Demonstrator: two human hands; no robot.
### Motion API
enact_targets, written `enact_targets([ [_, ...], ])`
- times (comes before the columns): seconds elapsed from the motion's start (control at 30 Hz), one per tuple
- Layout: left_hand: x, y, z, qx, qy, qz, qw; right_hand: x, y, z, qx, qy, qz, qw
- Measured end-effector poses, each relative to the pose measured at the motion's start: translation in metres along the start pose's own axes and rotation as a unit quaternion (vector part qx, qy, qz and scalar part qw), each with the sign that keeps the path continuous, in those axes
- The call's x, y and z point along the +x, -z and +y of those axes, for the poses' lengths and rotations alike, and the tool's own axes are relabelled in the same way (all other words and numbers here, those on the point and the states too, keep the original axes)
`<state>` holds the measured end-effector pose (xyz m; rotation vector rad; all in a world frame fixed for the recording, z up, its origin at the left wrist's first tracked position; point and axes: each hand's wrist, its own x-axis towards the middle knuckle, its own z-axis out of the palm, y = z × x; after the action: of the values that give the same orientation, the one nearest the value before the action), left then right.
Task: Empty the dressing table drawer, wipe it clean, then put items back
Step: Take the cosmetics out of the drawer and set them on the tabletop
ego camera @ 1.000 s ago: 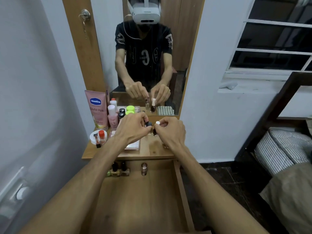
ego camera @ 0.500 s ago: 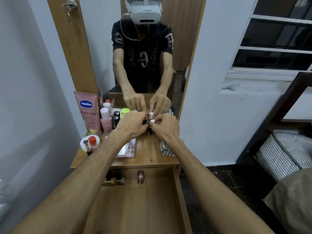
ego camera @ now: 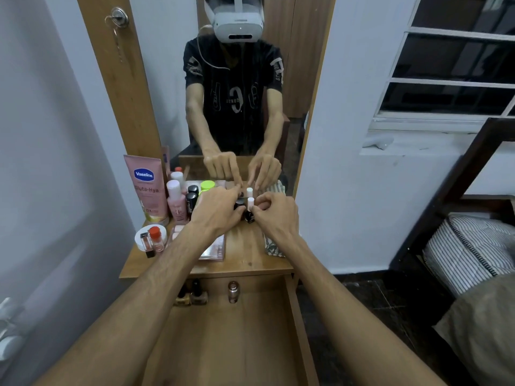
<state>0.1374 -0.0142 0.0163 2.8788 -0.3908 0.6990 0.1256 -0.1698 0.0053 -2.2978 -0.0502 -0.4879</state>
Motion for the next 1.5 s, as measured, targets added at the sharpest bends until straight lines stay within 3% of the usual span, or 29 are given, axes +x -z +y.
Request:
enact_targets([
  [0.17, -0.036, 0.027, 0.011, -0.102, -0.016, 0.107, 0.989, -0.030, 0.010, 0.001, 0.013, 0.035, 0.022, 0.999],
  [0.33, -0.091, 0.038, 0.014, -0.167, -0.003, 0.125, 0.978, -0.079, 0.014, -0.003, 0.031, 0.065, 0.028, 0.997],
  [0.57, -0.177, 0.020, 0.010, -0.178, 0.166, 0.128, 0.961, -0.150, 0.002, -0.007, -0.004, -0.018, -0.040, 0.999],
  [0.73, -0.199, 0.008, 0.004, -0.118, 0.260, 0.052, 0.957, -0.168, -0.021, 0.001, -0.086, -0.084, -0.073, 0.990],
  [1.03, -0.195, -0.010, 0.006, -0.057, 0.270, -0.022, 0.961, -0.163, -0.047, 0.009, -0.102, -0.096, -0.082, 0.987],
  [1.3, -0.196, -0.021, 0.003, -0.086, 0.280, 0.015, 0.956, -0.162, -0.056, 0.016, -0.090, -0.076, -0.084, 0.989],
  [1.5, -0.198, -0.012, 0.008, -0.173, 0.266, 0.030, 0.948, -0.161, -0.045, 0.012, -0.079, -0.076, -0.098, 0.989],
])
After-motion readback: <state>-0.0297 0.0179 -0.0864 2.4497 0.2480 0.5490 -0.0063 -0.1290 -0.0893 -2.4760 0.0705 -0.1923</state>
